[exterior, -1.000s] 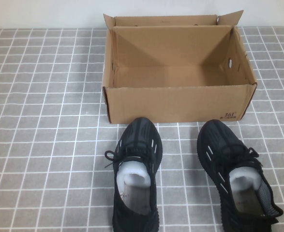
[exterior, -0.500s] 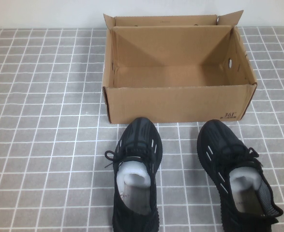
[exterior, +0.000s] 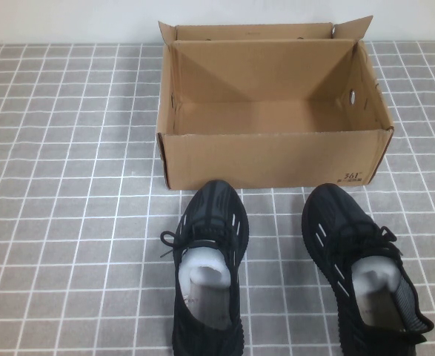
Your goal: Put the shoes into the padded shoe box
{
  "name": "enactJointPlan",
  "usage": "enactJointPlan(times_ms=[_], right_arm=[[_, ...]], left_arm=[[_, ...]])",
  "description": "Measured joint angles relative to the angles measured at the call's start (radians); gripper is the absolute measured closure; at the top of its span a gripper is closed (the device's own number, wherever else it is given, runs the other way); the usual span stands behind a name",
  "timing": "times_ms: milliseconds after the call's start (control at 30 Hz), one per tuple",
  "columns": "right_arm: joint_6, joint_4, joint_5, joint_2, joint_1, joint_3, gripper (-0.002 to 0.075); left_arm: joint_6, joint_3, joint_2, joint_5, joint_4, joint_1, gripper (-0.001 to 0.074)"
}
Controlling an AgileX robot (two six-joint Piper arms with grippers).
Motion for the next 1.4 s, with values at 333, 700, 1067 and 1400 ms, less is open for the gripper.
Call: enactJointPlan(times_ms=[333,700,1067,1400], right_arm=[[-0.265,0.127,0.222,0.156,0.015,0.000,0.0734],[-1.101,0.476,0.533,0.386,0.133,0.000,0.0732],[-1.251,0.478,0.473,0.472,0.281,0.000,0.0417],[-1.123,0.267,0.455,0.606,0.447,-0.009,0.0265]], left_arm=[[0.000,0.000,0.000,0.000,0.000,0.000,0.0738],[0.000,0.000,0.000,0.000,0.000,0.000,0.0738],[0.000,0.000,0.000,0.000,0.000,0.000,0.0738],[0.000,0.000,0.000,0.000,0.000,0.000,0.0738]])
